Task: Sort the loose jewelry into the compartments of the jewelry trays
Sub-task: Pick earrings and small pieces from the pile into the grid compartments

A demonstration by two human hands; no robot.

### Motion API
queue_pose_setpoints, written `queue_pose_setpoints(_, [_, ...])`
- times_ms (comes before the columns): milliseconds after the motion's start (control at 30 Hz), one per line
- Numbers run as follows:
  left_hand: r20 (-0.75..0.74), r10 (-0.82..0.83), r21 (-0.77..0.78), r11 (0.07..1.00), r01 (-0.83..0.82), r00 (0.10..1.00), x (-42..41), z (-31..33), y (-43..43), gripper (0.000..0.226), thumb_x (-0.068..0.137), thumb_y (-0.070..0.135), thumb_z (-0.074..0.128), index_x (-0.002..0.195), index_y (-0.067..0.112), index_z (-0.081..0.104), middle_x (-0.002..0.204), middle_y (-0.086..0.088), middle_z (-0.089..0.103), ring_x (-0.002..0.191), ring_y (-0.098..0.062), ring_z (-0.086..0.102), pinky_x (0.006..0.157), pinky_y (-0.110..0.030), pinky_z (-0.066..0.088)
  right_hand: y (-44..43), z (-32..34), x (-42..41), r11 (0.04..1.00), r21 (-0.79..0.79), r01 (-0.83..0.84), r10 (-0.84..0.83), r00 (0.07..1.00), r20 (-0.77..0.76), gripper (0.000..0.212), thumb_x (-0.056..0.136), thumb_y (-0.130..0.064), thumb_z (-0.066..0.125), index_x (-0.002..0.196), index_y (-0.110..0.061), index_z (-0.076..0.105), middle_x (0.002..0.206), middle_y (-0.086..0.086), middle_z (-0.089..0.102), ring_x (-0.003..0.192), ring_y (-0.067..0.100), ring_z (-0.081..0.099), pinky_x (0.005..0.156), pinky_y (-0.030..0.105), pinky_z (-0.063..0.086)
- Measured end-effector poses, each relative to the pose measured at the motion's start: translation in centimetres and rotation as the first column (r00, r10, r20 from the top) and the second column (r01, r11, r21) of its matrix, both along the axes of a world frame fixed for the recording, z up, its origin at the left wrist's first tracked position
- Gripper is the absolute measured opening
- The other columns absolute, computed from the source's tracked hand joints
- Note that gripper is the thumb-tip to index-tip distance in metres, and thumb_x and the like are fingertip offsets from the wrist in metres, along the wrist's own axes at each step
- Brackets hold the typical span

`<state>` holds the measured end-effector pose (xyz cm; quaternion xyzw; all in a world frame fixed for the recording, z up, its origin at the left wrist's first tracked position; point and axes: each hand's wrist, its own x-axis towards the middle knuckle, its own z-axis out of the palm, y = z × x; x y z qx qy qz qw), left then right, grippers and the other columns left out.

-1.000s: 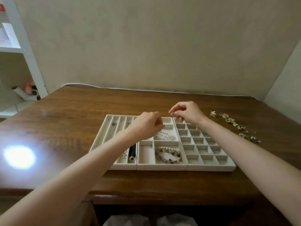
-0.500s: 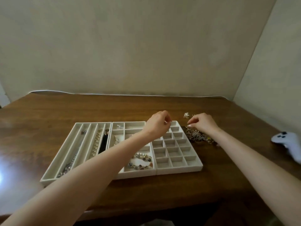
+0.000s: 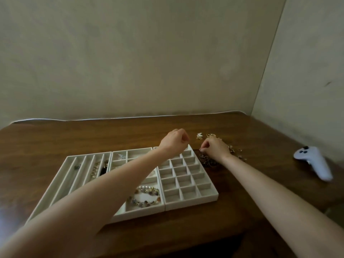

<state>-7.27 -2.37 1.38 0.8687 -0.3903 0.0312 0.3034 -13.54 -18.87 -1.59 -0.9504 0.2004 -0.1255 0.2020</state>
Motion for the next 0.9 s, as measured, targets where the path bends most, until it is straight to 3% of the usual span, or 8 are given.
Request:
queue_pose_setpoints(67, [-0.02, -0.01, 0.005, 1.0, 0.011, 1.0, 0.1, 0.0, -0.4, 0.016, 0.09, 0.016, 0.05, 0.102, 0.012, 0.059, 0.11, -0.006, 0.06, 0.1, -0.02, 0.056, 0.087, -0.035, 0.049, -0.4, 0.1, -0.2, 0.999, -0.033, 0.018, -0.019, 0.999, -0.027, 0.016, 0.086, -0.029, 0.066, 0.097, -0.018, 0.064, 0.106, -0.004, 0.062, 0.104, 0.015, 0.057, 0.08, 0.032, 0.045])
queue_pose_setpoints(200, [-0.031, -0.032, 0.009, 0.999, 0.032, 0.999, -0.1, -0.1, -1.5, 0.017, 0.091, 0.016, 0.05, 0.105, 0.011, 0.059, 0.112, -0.007, 0.06, 0.101, -0.02, 0.056, 0.088, -0.035, 0.048, -0.6, 0.7, -0.3, 0.997, -0.078, 0.002, -0.008, 0.996, -0.086, 0.015, 0.091, -0.021, 0.059, 0.08, -0.023, 0.069, 0.098, -0.009, 0.065, 0.097, 0.012, 0.06, 0.07, 0.027, 0.043])
queue_pose_setpoints(333, [-0.074, -0.058, -0.043, 0.998, 0.054, 0.996, -0.4, 0.2, -2.5, 0.029, 0.088, 0.023, 0.058, 0.114, 0.01, 0.054, 0.113, -0.005, 0.06, 0.104, -0.019, 0.056, 0.089, -0.033, 0.048, -0.8, 2.6, -0.7, 0.963, 0.25, -0.105, 0.07, 0.987, 0.146, 0.007, 0.09, -0.016, 0.061, 0.083, -0.017, 0.063, 0.085, -0.005, 0.064, 0.074, 0.004, 0.059, 0.071, 0.024, 0.046])
queue_pose_setpoints(433, [-0.203, -0.086, -0.116, 0.991, 0.063, 0.975, -1.0, 0.7, -3.3, 0.046, 0.084, 0.029, 0.064, 0.123, 0.01, 0.049, 0.115, -0.005, 0.06, 0.106, -0.02, 0.056, 0.092, -0.035, 0.048, -0.8, 4.6, -1.5, 0.843, 0.484, -0.236, 0.091, 0.948, 0.305, 0.008, 0.09, -0.008, 0.058, 0.084, -0.012, 0.059, 0.074, 0.001, 0.063, 0.058, -0.001, 0.061, 0.056, 0.013, 0.046])
queue_pose_setpoints(533, [-0.307, -0.113, -0.216, 0.975, 0.046, 0.945, -1.3, 1.2, -4.2, 0.042, 0.084, 0.025, 0.064, 0.122, 0.012, 0.05, 0.11, -0.005, 0.063, 0.102, -0.019, 0.058, 0.09, -0.035, 0.049, -1.0, 5.7, -1.9, 0.782, 0.537, -0.315, 0.116, 0.921, 0.371, 0.005, 0.09, -0.006, 0.058, 0.086, -0.009, 0.059, 0.072, 0.006, 0.063, 0.064, 0.013, 0.063, 0.058, 0.021, 0.051])
queue_pose_setpoints(633, [-0.357, -0.132, -0.351, 0.936, -0.002, 0.925, -1.1, 1.6, -4.6, 0.019, 0.09, 0.019, 0.058, 0.107, 0.009, 0.06, 0.098, -0.007, 0.065, 0.09, -0.017, 0.06, 0.078, -0.029, 0.049, -1.3, 6.1, -2.0, 0.78, 0.53, -0.332, 0.125, 0.913, 0.388, 0.003, 0.09, -0.007, 0.059, 0.088, -0.008, 0.059, 0.07, 0.006, 0.06, 0.058, 0.013, 0.061, 0.057, 0.024, 0.052])
queue_pose_setpoints(733, [-0.482, -0.219, -0.476, 0.878, -0.044, 0.848, -1.0, 2.1, -4.4, 0.014, 0.095, 0.014, 0.047, 0.096, 0.005, 0.059, 0.081, -0.007, 0.064, 0.076, -0.016, 0.062, 0.071, -0.028, 0.053, -1.9, 6.0, -2.3, 0.776, 0.533, -0.338, 0.119, 0.908, 0.401, 0.002, 0.089, -0.009, 0.06, 0.087, -0.009, 0.06, 0.068, 0.004, 0.057, 0.051, 0.009, 0.057, 0.052, 0.022, 0.05])
queue_pose_setpoints(900, [-0.606, -0.399, -0.671, 0.721, -0.173, 0.688, -1.0, 3.0, -3.9, 0.022, 0.099, 0.012, 0.036, 0.089, 0.002, 0.053, 0.076, -0.008, 0.065, 0.063, -0.015, 0.066, 0.064, -0.029, 0.057, -2.6, 4.7, -2.8, 0.759, 0.554, -0.341, 0.174, 0.927, 0.333, 0.014, 0.081, -0.015, 0.07, 0.094, -0.012, 0.065, 0.07, -0.004, 0.062, 0.058, 0.005, 0.056, 0.054, 0.018, 0.047])
